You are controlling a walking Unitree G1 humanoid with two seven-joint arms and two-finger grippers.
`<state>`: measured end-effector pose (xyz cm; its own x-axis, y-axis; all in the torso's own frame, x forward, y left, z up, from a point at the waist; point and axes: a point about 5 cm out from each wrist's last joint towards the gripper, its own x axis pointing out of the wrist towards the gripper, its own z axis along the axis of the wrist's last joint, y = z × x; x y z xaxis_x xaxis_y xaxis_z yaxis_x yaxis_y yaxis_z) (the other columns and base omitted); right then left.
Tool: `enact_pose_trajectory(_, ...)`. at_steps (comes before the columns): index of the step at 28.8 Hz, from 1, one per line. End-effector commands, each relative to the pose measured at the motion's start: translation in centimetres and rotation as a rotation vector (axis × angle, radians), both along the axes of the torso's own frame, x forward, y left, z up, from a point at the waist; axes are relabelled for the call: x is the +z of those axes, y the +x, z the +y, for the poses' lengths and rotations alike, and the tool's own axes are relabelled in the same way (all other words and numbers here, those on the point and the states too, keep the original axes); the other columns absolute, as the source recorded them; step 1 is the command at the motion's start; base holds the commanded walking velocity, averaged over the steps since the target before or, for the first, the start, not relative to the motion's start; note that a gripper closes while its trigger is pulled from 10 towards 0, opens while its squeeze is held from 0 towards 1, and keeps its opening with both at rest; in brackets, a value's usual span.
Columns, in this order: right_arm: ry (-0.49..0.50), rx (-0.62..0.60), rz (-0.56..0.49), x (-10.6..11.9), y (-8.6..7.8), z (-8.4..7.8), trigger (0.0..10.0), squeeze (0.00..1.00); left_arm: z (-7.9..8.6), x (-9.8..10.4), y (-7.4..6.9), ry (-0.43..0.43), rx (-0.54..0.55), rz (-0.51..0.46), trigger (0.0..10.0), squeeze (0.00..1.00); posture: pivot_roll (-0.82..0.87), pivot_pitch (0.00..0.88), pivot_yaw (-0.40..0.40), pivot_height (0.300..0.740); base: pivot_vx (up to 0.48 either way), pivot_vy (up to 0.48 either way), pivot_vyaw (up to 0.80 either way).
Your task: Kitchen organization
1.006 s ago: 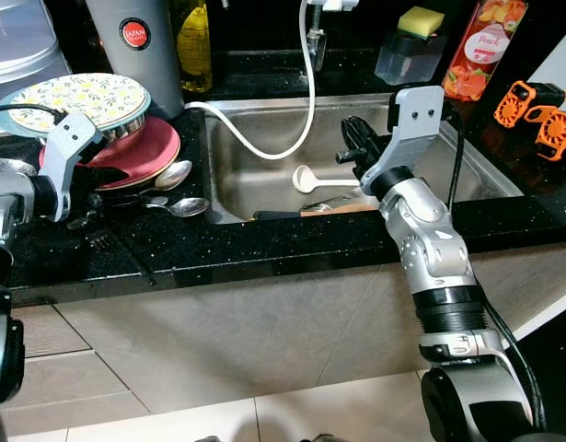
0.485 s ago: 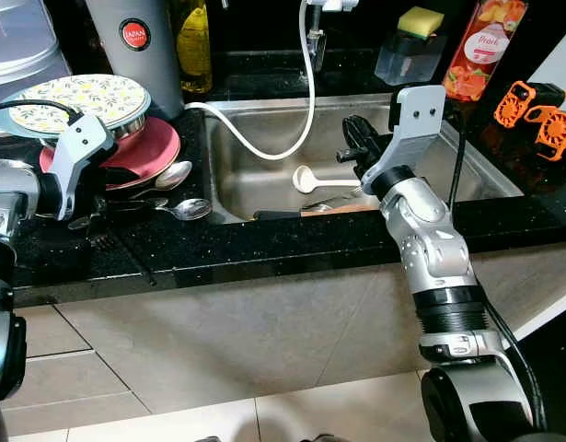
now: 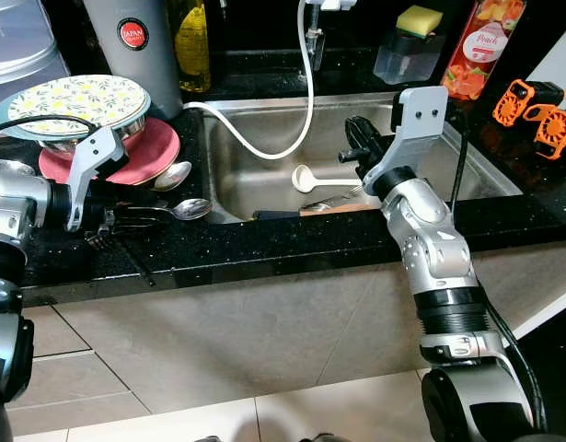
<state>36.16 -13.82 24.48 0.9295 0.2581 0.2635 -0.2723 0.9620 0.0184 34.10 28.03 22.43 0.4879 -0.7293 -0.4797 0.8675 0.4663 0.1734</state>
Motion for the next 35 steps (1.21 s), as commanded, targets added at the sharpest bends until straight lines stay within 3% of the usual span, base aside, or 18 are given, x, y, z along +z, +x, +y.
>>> enact_pose_trajectory(1,-0.001,-0.007,0.004,0.0,-0.2,-0.2,10.0,0.00,0.0,-1.2,-0.1,0.033,0.008,0.063,3.5,0.00,0.11,0.034,-0.008,0.740,0.000,0.000,0.00)
enact_pose_trajectory(2,-0.001,-0.007,0.004,0.0,-0.2,-0.2,10.0,0.00,0.2,-1.5,-0.2,0.038,0.018,0.080,2.2,0.00,0.11,0.034,-0.008,0.740,0.000,0.000,0.00)
enact_pose_trajectory(3,-0.001,-0.007,0.004,0.0,-0.2,-0.2,10.0,0.00,0.2,-1.5,-0.2,0.038,0.018,0.080,2.2,0.00,0.11,0.034,-0.008,0.740,0.000,0.000,0.00)
enact_pose_trajectory(4,-0.002,-0.007,0.004,0.0,-0.2,-0.2,10.0,0.00,0.4,-1.7,-0.3,0.033,0.028,0.092,0.0,0.00,0.11,0.033,-0.009,0.740,0.000,0.000,0.00)
enact_pose_trajectory(12,-0.002,-0.006,0.004,0.0,-0.1,-0.3,10.0,0.00,0.6,-1.8,-0.5,-0.004,0.035,0.093,0.0,0.00,0.11,0.032,-0.015,0.740,0.000,0.000,0.00)
enact_pose_trajectory(16,-0.003,-0.002,0.004,0.1,0.0,-0.2,10.0,0.00,0.5,-0.4,0.0,-0.043,0.069,-0.001,0.0,0.00,0.11,0.030,-0.018,0.740,0.000,0.000,0.00)
enact_pose_trajectory(17,-0.003,-0.002,0.003,0.1,0.0,-0.2,10.0,0.00,0.5,0.0,0.1,-0.050,0.080,-0.024,10.0,0.00,0.11,0.030,-0.018,0.740,0.000,0.000,0.00)
enact_pose_trajectory(21,-0.003,0.000,0.001,0.2,0.0,-0.2,10.0,0.00,0.3,3.3,0.5,-0.145,0.113,-0.185,10.0,0.00,0.11,0.026,-0.022,0.740,0.000,0.000,0.00)
enact_pose_trajectory(22,-0.003,0.000,0.001,0.2,0.0,-0.2,10.0,0.00,0.3,3.3,0.5,-0.145,0.113,-0.185,10.0,0.00,0.11,0.026,-0.022,0.740,0.000,0.000,0.00)
enact_pose_trajectory(23,-0.004,0.001,0.003,0.1,0.0,-0.2,10.0,0.00,-0.1,5.0,0.2,-0.186,0.084,-0.262,10.0,0.00,0.11,0.025,-0.027,0.740,0.000,0.000,0.00)
enact_pose_trajectory(26,-0.003,0.006,0.004,0.1,0.0,-0.1,10.0,0.00,-0.9,6.3,-0.5,-0.214,0.037,-0.332,10.0,0.00,0.12,0.024,-0.030,0.740,0.000,0.000,0.00)
enact_pose_trajectory(32,0.001,0.018,0.001,0.2,0.1,0.3,10.0,0.00,-1.6,6.1,-0.8,-0.236,0.039,-0.382,10.0,0.00,0.13,0.021,-0.035,0.740,0.000,0.000,0.00)
enact_pose_trajectory(35,0.014,0.038,-0.002,0.2,0.0,0.8,10.0,0.00,-2.3,5.0,-0.5,-0.239,0.116,-0.444,10.0,0.00,0.12,0.019,-0.038,0.740,0.000,0.000,0.00)
